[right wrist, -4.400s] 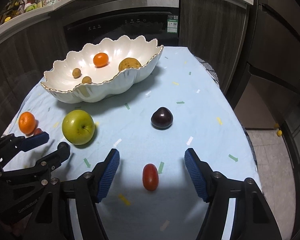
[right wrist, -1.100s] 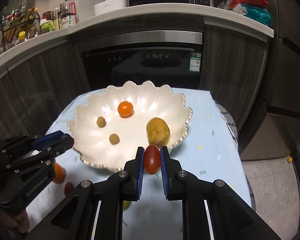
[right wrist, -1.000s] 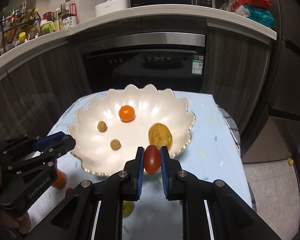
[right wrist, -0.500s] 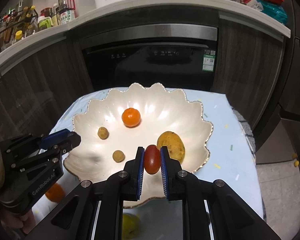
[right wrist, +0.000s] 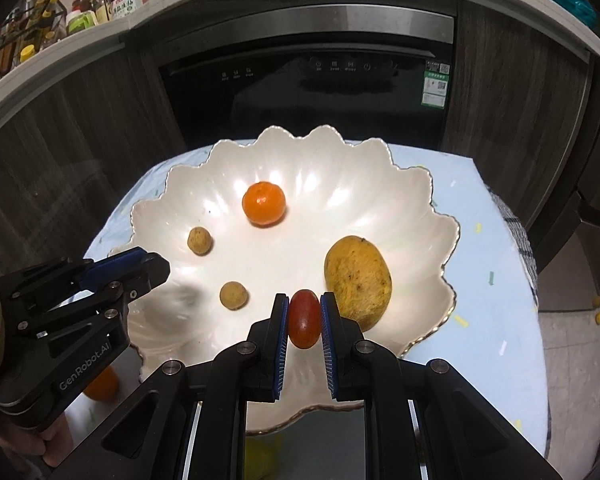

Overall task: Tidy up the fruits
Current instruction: 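Open the left tool to drop the dark fruit while the right tool releases the tomato into the bowl, then withdraw both open tools from the bowl toward the remaining fruits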

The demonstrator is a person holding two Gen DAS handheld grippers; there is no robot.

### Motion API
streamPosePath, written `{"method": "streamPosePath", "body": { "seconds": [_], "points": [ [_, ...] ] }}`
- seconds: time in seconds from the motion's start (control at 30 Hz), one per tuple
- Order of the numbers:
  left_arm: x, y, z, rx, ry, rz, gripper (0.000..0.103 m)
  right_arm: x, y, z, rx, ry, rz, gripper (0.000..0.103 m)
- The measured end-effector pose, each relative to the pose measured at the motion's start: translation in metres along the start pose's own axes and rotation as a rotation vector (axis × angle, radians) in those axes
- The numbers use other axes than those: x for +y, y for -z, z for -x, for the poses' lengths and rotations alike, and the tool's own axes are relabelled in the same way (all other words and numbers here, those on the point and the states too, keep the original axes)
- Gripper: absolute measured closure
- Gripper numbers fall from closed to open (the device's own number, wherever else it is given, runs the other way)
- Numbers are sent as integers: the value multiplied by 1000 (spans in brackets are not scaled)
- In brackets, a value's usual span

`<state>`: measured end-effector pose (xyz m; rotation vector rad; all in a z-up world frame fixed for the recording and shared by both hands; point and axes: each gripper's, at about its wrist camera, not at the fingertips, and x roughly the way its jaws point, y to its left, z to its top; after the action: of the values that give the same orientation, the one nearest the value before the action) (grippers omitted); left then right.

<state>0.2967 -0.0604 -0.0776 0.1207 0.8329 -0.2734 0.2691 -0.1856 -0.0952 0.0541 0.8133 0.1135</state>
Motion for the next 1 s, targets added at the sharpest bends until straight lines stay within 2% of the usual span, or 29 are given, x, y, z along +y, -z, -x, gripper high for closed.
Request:
{"method": "streamPosePath", "body": {
  "seconds": [0.13, 0.2, 0.27, 0.3, 0.47, 0.53, 0.63, 0.83, 1.0],
  "points": [
    [-1, 0, 0, 6, -6, -11, 80, 1, -1, 1, -3, 15, 9, 85],
    [0, 0, 1, 3, -14, -13, 72, 0, -1, 1, 1, 21, 6, 83],
    [0, 0, 3, -1, -25, -11, 61, -1, -1, 2, -2, 32, 2, 70],
    [1, 1, 4, -4, -27, -10, 61, -1, -1, 3, -6, 35, 2, 63],
    [0, 1, 7, -3, -36, -13, 58, -2, 0, 7, -17, 50, 2, 60],
    [-1, 1, 9, -9, -42, -13, 55, -2, 0, 9, -26, 58, -1, 51],
    [-1, 1, 12, -16, -52, -14, 49, -2, 0, 14, -40, 68, -2, 45],
    [-3, 4, 21, -29, -66, -12, 37, -3, 1, 24, -58, 80, -7, 38],
    [-4, 5, 31, -37, -74, -6, 34, -4, 2, 33, -74, 87, -12, 36]
  ]
}}
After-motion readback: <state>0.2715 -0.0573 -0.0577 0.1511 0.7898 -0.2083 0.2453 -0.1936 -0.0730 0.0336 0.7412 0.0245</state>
